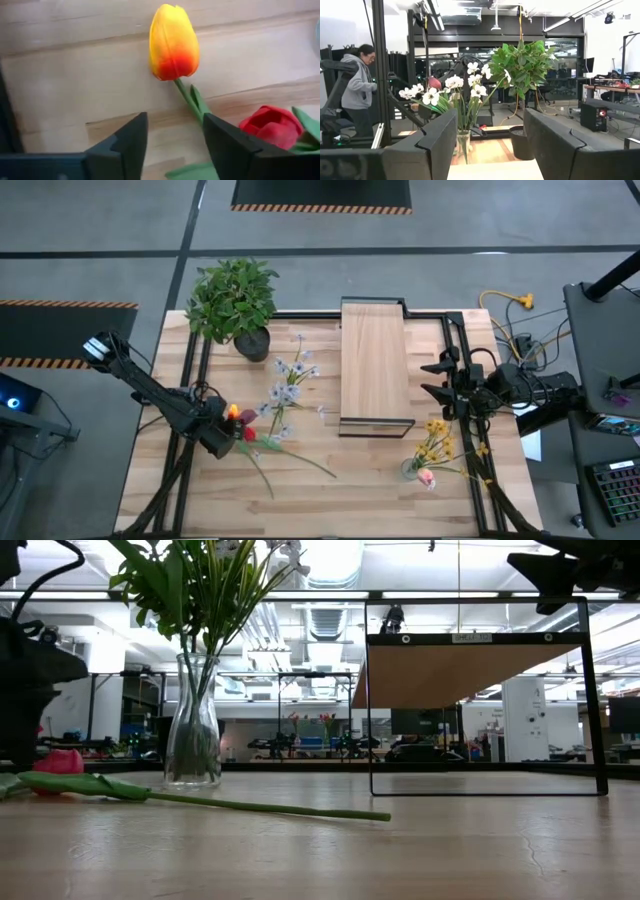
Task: Pick and place flowers into a vace then onto a shelf
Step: Put the yellow tulip into the left transparent glass vase
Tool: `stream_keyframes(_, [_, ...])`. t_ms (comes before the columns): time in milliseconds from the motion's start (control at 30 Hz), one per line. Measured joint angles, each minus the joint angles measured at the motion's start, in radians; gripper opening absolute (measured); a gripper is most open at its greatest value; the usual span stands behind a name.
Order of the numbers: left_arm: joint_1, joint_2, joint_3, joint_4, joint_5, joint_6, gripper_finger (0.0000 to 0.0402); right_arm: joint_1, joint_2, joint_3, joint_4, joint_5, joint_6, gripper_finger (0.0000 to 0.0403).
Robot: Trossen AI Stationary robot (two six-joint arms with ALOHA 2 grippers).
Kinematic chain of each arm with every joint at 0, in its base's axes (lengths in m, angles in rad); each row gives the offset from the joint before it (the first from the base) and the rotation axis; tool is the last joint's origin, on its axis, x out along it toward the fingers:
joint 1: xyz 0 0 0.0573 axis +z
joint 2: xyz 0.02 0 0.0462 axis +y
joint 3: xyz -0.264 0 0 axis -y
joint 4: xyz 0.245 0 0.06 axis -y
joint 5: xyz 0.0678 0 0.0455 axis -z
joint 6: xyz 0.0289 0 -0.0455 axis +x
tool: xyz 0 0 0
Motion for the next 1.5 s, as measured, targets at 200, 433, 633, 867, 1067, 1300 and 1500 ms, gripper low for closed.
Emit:
stream_keyframes(200, [0.001,0.039,0.0,0.07,-0.073,-0.031,0.0219,0.0,0.0,0.0,0.004,0.0,0.0,0.0219])
stream_keyframes(433, [0.001,0.115,0.0,0.096,-0.07,-0.031,0.0228,0.0,0.0,0.0,0.005,0.0,0.0,0.0219])
stream_keyframes(633, [0.005,0.198,0.008,0.105,-0.052,-0.026,0.0211,0.0,0.0,0.0,0.005,0.0,0.0,0.0219])
stream_keyframes(867, [0.006,0.188,0.026,0.064,-0.013,0.004,0.0128,0.0,0.0,0.0,0.005,0.0,0.0,0.0219])
stream_keyframes(1067, [0.006,0.149,0.032,-0.005,0.033,0.001,0.005,0.0,0.0,0.0,0.006,0.0,0.0,0.0219])
stream_keyframes(1300, [0.005,0.079,0.051,-0.112,0.032,0.01,0.0005,0.0,0.0,0.0,0.005,0.0,0.0,0.0219])
stream_keyframes(1500, [0.005,-0.019,0.092,-0.136,-0.06,0.11,0.0001,0.0,0.0,0.0,0.005,0.001,0.002,0.0219])
